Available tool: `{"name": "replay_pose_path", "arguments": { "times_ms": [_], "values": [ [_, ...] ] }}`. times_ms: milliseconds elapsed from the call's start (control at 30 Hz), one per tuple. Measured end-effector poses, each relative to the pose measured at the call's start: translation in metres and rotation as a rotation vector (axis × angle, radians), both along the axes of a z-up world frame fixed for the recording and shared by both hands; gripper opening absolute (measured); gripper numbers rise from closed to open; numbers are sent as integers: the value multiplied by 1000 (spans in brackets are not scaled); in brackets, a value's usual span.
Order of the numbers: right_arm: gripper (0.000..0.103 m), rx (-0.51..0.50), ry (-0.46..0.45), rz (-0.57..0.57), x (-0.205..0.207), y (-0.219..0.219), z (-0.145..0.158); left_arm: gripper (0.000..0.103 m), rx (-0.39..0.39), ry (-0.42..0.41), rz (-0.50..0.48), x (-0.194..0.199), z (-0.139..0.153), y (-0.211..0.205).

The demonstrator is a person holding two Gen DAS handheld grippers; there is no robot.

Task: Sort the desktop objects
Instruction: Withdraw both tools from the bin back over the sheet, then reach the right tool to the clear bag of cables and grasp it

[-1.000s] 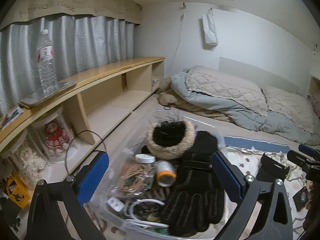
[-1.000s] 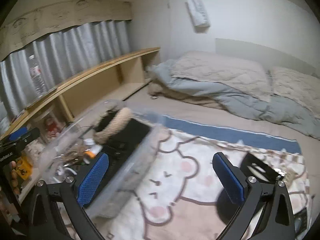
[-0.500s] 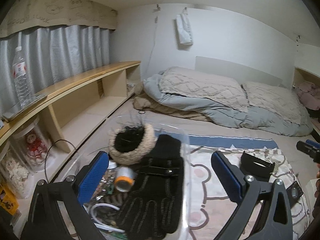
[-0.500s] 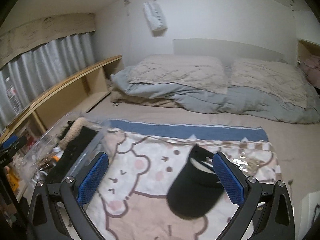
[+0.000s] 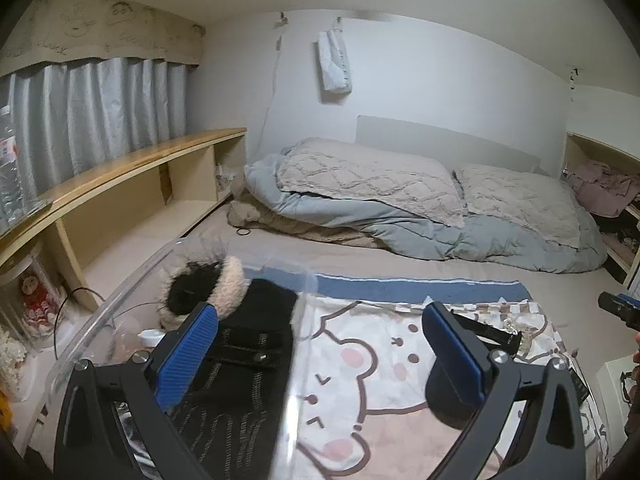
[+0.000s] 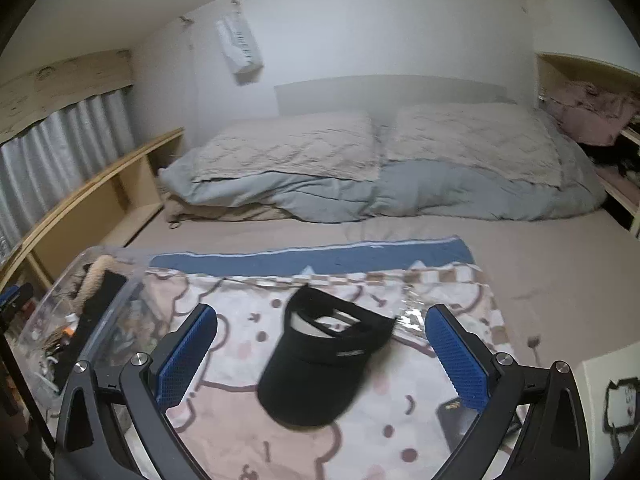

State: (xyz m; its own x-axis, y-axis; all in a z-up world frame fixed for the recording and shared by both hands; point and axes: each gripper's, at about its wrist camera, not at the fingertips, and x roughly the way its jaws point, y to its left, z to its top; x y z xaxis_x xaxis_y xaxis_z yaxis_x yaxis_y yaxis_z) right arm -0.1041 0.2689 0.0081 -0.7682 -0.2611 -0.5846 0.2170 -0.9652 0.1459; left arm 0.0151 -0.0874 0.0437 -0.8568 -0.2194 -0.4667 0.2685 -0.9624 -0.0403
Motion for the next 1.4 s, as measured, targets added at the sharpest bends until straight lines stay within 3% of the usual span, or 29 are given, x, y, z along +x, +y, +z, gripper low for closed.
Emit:
{"name": "replay_pose_path", "arguments": {
  "times_ms": [633,800,900,1067,1100,1167,1300,1367,1400],
  "values": [
    [103,-8,-76,-195,-28,66,-19,103,80,-43,-155,-64,-32,75],
    [103,44,-139,-218,-46,72,-33,103,51,-48,-212,-78,-46,100],
    [103,-23,-190,-212,-61,85,-46,103,-16,-61,-257,-90,-64,117],
    [103,-116,-271,-244,-86,106,-77,100,-62,-83,-350,-107,-87,139],
    [102,-123,-281,-245,-90,107,-81,99,-65,-86,-371,-110,-90,144],
    [88,-147,-317,-243,-101,113,-95,97,-64,-93,-421,-116,-96,156],
    [78,-250,-403,-215,-124,130,-127,90,-35,-111,-509,-128,-107,180],
    [62,-325,-451,-220,-132,141,-145,89,-20,-131,-541,-134,-113,191],
    [60,-346,-471,-225,-135,145,-153,89,-16,-140,-557,-136,-116,196]
  ]
}}
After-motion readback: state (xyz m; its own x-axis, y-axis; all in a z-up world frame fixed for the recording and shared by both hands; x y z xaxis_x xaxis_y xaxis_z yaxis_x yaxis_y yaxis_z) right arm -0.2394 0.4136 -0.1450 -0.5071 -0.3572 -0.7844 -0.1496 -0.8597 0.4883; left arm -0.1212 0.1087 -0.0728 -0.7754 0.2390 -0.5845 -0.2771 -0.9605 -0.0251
